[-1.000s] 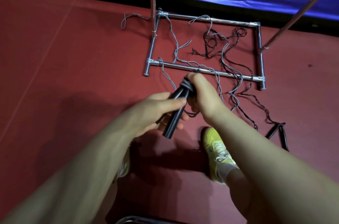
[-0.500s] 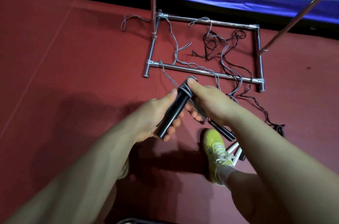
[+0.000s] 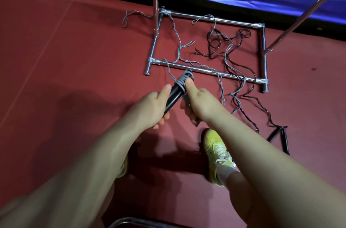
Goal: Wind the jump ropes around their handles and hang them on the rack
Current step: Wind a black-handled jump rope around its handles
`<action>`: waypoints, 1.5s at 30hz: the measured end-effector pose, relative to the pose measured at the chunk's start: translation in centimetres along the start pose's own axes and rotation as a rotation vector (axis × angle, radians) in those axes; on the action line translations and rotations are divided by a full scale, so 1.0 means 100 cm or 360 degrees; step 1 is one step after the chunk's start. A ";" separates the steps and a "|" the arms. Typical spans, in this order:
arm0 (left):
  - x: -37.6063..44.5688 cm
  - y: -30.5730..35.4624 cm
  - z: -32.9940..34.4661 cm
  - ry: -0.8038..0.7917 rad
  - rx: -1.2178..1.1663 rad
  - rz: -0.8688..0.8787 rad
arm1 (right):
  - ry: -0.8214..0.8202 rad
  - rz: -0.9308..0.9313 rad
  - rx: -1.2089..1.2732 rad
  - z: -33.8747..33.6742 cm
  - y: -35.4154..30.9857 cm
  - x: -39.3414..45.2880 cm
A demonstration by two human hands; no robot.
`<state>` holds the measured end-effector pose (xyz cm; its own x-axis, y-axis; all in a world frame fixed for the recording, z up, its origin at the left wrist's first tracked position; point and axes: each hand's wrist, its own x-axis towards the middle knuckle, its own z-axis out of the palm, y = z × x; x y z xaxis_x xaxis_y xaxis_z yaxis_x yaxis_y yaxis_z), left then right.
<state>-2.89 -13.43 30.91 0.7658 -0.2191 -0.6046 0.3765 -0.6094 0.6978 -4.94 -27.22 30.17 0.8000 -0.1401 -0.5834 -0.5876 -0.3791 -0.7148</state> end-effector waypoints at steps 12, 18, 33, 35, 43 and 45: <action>-0.015 0.005 0.008 0.0320 0.1127 0.0551 | 0.0015 0.0221 0.0437 0.000 -0.007 -0.005; -0.015 0.009 0.005 -0.0608 -0.0472 -0.0151 | 0.0148 -0.0142 0.0300 -0.003 -0.005 -0.003; -0.013 0.010 -0.011 -0.1040 -0.0997 -0.0290 | -0.0124 -0.0281 0.0253 -0.023 -0.008 -0.005; -0.012 0.010 -0.008 -0.0836 -0.0822 -0.0267 | -0.0077 -0.0252 0.0162 -0.021 -0.006 -0.006; -0.005 0.009 -0.002 -0.0371 -0.0329 -0.0198 | 0.0226 -0.0138 -0.0103 -0.017 -0.004 0.000; -0.003 0.004 -0.004 -0.0281 -0.0269 -0.0199 | 0.0203 -0.0099 0.0054 -0.015 -0.006 0.002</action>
<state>-2.75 -13.32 31.52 0.6107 -0.2886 -0.7374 0.5557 -0.5073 0.6587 -4.28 -28.45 31.05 0.8426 -0.2332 -0.4855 -0.5386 -0.3596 -0.7620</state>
